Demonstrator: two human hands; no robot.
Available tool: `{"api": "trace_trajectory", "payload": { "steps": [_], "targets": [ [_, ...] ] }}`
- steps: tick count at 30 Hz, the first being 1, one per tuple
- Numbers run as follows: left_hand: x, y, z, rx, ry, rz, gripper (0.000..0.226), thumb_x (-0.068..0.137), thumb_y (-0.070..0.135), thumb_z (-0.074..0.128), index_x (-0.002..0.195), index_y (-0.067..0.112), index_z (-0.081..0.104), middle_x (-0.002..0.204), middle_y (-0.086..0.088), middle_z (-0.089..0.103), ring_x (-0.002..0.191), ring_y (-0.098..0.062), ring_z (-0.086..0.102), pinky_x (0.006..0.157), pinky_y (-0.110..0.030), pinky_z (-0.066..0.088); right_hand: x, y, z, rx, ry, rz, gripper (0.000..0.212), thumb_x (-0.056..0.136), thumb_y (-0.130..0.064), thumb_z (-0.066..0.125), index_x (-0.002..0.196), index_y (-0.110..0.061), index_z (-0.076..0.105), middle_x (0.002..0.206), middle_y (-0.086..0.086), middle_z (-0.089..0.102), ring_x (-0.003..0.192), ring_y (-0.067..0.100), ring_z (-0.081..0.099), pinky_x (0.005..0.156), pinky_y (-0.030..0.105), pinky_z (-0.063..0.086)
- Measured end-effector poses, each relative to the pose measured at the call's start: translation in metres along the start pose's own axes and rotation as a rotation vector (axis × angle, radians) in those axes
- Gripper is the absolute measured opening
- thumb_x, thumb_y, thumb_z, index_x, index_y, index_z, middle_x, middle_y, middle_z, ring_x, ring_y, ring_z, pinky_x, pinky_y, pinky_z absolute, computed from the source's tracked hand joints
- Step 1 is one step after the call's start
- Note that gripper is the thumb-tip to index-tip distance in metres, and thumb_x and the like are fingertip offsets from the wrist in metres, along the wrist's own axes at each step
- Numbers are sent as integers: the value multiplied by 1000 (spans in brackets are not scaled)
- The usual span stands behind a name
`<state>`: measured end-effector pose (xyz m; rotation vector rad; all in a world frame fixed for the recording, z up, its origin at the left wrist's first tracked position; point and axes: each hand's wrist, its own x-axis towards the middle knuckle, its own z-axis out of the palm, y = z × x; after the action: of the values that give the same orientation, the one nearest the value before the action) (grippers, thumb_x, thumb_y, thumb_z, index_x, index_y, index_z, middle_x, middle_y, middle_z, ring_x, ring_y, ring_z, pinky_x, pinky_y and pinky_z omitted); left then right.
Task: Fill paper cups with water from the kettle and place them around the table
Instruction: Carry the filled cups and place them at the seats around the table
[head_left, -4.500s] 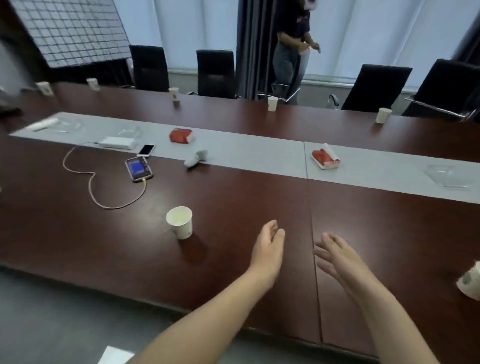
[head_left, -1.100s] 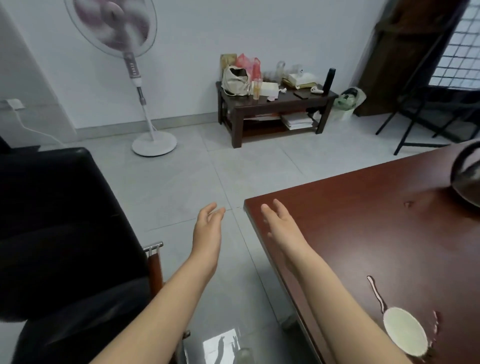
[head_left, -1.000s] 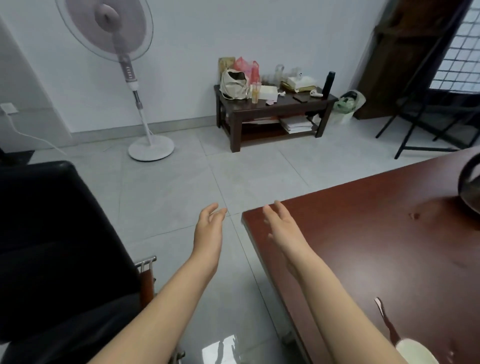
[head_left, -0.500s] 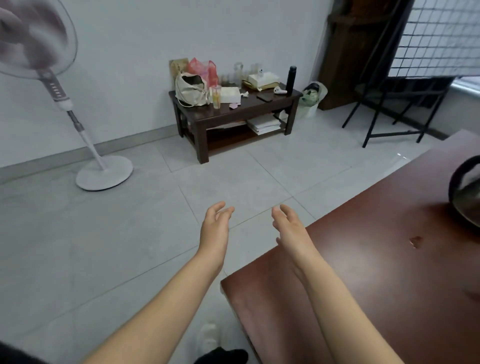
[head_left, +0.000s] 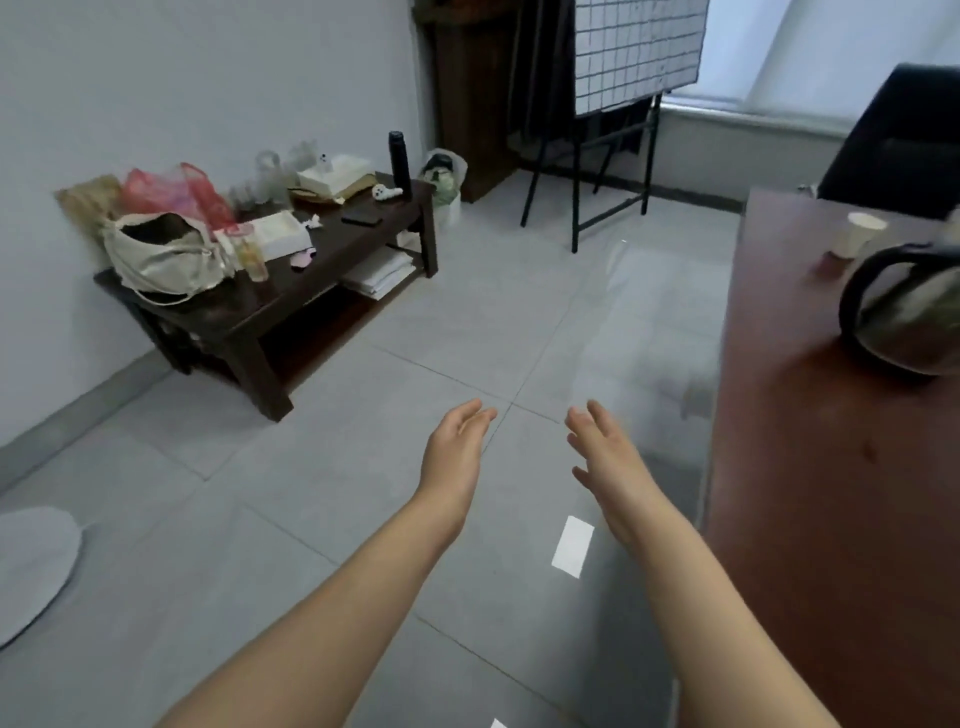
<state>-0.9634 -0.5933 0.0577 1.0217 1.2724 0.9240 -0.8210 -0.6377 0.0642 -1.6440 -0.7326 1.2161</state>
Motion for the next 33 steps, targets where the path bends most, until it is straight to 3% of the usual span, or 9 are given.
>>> {"api": "trace_trajectory", "payload": {
  "steps": [14, 23, 27, 33],
  "targets": [
    [192, 60, 18, 8, -305, -17, 36, 96, 27, 52, 130, 18, 50, 131, 2, 55, 117, -11, 52, 108, -36, 39, 140, -59, 54, 113, 293, -2, 65, 97, -43, 46, 152, -23, 16, 149, -4, 39, 139, 15, 34, 115, 44, 29],
    [337, 116, 93, 126, -437, 19, 35, 98, 28, 48, 131, 17, 51, 134, 1, 54, 111, -12, 52, 107, -38, 40, 276, -120, 17, 203, 428, -17, 59, 97, -41, 47, 149, -25, 25, 149, -7, 38, 137, 13, 36, 115, 44, 30],
    [391, 145, 135, 125, -493, 55, 34, 99, 24, 47, 130, 14, 52, 133, 0, 54, 114, -12, 51, 106, -36, 40, 320, -151, -6, 216, 485, -42, 55, 98, -38, 46, 148, -25, 26, 138, -8, 43, 134, 12, 38, 114, 41, 31],
    [467, 165, 219, 113, -625, 17, 27, 98, 22, 47, 124, 17, 55, 129, 0, 56, 111, -13, 53, 106, -37, 40, 402, -170, -46, 221, 606, -10, 51, 98, -38, 46, 146, -24, 32, 143, -3, 44, 132, 12, 41, 112, 39, 33]
  ]
}}
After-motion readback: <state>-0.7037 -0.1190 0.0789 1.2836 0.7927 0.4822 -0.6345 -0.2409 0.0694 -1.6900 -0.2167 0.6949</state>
